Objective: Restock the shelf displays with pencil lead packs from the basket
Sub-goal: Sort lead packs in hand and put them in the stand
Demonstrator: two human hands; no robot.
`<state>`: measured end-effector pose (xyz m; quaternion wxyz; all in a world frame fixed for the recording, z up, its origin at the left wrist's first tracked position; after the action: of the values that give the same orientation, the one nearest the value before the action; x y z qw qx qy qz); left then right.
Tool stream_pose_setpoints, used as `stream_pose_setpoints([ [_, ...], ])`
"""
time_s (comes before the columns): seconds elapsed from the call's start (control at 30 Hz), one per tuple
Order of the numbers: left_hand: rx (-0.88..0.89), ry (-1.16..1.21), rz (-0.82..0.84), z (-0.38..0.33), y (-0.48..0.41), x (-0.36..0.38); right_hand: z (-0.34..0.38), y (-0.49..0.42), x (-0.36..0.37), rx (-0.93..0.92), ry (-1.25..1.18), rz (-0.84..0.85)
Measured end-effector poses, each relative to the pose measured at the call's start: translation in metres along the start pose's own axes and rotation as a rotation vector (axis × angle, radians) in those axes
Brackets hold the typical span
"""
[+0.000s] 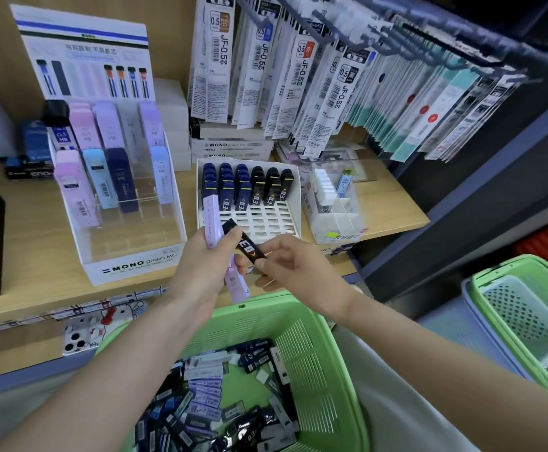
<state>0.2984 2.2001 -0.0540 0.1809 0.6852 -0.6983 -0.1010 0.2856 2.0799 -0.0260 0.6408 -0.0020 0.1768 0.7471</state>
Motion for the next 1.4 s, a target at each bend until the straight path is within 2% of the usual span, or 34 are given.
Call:
stream_pose_setpoints([
  [0.07, -0.016, 0.002, 0.001, 0.001, 0.0, -0.003, 0.009, -0.001, -0.016, -0.047, -0.049, -0.096],
  [0.2, -0.039, -0.038, 0.043, 0.003, 0.001, -0.003, 0.036, -0.004, -0.06, -0.154, 0.018, -0.323],
  [0.3, -0.045, -0.036, 0.052, 0.002, 0.0, -0.005, 0.059, -0.01, -0.084, -0.261, 0.193, -0.479],
  [0.4, -0.04, -0.036, 0.057, -0.001, -0.002, -0.006, 0.072, -0.027, -0.093, -0.31, 0.393, -0.547],
  [0.53, -0.049, -0.025, 0.079, -0.004, -0.003, -0.004, 0.069, -0.055, -0.098, -0.284, 0.597, -0.535],
  [0.8, -0.058, 0.014, 0.09, -0.009, -0.003, 0.0, 0.052, -0.084, -0.092, -0.22, 0.745, -0.455],
  [1.13, -0.071, 0.029, 0.083, -0.01, -0.003, -0.002, 0.056, -0.097, -0.082, -0.192, 0.979, -0.253],
  [1.4, -0.093, 0.021, 0.066, -0.007, -0.007, -0.001, 0.056, -0.098, -0.089, -0.217, 0.893, -0.371],
])
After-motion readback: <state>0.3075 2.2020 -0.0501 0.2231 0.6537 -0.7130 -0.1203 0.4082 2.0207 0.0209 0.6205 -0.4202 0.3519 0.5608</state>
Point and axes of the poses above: each hand's wrist, its own y-axis away from the middle knuckle, its own x-axis out of the palm, z = x × y, the point moved 10 cm from there along -y, towards the middle knuckle, and after that the axes turned 8 degrees about -y, right-handed, at the moved point
